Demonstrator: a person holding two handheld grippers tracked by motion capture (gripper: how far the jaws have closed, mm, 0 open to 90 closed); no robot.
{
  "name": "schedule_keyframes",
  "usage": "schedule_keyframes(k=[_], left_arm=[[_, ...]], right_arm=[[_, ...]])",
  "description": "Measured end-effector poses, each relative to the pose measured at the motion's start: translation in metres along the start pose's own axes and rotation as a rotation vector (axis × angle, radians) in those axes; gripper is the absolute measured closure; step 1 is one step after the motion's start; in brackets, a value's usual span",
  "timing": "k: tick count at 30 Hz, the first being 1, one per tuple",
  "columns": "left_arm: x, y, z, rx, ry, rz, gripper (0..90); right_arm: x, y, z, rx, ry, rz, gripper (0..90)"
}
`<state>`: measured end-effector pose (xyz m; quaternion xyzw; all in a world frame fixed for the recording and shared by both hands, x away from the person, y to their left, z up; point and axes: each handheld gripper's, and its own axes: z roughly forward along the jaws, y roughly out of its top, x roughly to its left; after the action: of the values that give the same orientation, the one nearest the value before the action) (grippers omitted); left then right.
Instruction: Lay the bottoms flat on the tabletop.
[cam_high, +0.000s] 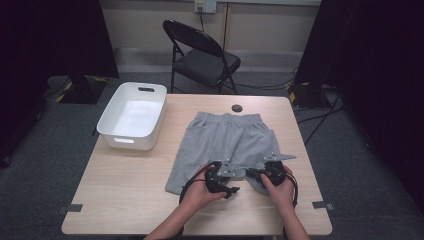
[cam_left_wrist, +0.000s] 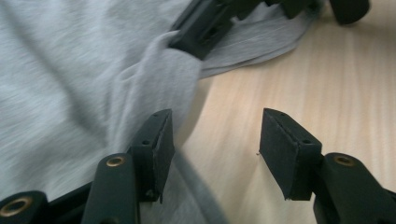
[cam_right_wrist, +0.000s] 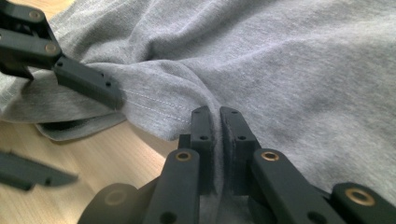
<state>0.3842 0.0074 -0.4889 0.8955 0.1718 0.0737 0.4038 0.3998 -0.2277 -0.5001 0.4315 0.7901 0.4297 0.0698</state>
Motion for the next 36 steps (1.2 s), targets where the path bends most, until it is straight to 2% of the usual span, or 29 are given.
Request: schedule_keyframes(k=[2,6,8,11,13,19,23,26,29,32,33,36], left_arm=[[0.003,-0.002,-0.003,-0.001,0.012,-0.003,44.6],[0.003,-0.006,-0.004,0.019,-0.003,-0.003,45.6],[0.001,-0.007,-0.005,0.005,-0.006,-0.012,45.6],[-0.004,-0.005,-0.007,-0.007,-0.042,-0.001,48.5],[-0.005,-0.005,-0.007,0.016,-0.035,0.014,52.8],[0.001,-0.013,-0.007,0.018,-0.018,-0.01,53.0],[0.003,-0.014,-0.008,0.02,-0.008,0.007,63.1],[0.003,-0.012,-0.01,0.042,-0.008,0.007,75.5],[0.002,-0.012,-0.011,0.048,-0.012,-0.018,87.8],[0.004,-0.012,-0.013,0.067,-0.022,-0.062,89.7],[0.004,-0.012,-0.015,0.082,-0.033,-0.064,90.0],[0.002,-0.013,-0.017,0.087,-0.069,-0.089,90.0]], right_arm=[[0.0,0.0,0.0,0.001,0.0,0.0,84.7],[0.0,0.0,0.0,-0.001,0.0,0.003,84.5],[0.0,0.0,0.0,0.0,-0.002,0.002,84.5],[0.0,0.0,0.0,0.0,-0.002,0.002,84.5],[0.0,0.0,0.0,0.0,-0.001,0.003,84.5],[0.0,0.0,0.0,-0.001,-0.003,-0.001,84.5],[0.0,0.0,0.0,-0.001,0.001,0.006,84.5],[0.0,0.0,0.0,0.0,-0.002,0.003,84.5],[0.0,0.0,0.0,0.0,-0.002,0.004,84.4],[0.0,0.0,0.0,0.0,-0.001,0.004,84.2],[0.0,0.0,0.0,0.0,-0.001,0.005,84.0],[0.0,0.0,0.0,0.001,0.001,0.005,83.3]])
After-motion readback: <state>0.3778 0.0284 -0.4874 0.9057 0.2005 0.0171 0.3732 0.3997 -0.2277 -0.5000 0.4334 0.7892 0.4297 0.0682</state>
